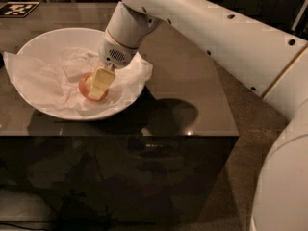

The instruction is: Pick apple from white bowl

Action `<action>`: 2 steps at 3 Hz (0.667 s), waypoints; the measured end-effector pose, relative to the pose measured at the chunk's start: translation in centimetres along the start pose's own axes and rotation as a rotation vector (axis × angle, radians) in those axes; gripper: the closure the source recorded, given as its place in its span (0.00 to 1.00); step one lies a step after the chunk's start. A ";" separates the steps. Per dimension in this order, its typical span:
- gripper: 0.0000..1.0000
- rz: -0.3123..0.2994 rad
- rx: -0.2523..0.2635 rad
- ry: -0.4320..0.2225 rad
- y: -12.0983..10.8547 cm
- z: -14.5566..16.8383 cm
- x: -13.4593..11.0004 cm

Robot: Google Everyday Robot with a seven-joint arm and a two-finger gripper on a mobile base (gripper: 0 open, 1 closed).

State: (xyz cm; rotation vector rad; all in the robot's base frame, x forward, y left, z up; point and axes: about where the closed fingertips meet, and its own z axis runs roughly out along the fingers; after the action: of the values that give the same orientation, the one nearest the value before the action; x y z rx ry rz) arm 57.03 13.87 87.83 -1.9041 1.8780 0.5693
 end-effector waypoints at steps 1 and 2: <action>1.00 -0.024 0.053 0.014 1.0 -1.6 -1.2; 1.00 -0.036 0.085 0.020 1.5 -2.7 -1.8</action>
Offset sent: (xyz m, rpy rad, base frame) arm -0.0184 -0.0044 0.0479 -0.0210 -0.1306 -0.0319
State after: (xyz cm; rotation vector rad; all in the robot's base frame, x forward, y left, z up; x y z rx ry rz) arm 55.50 13.88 91.03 -1.8919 1.8459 0.4539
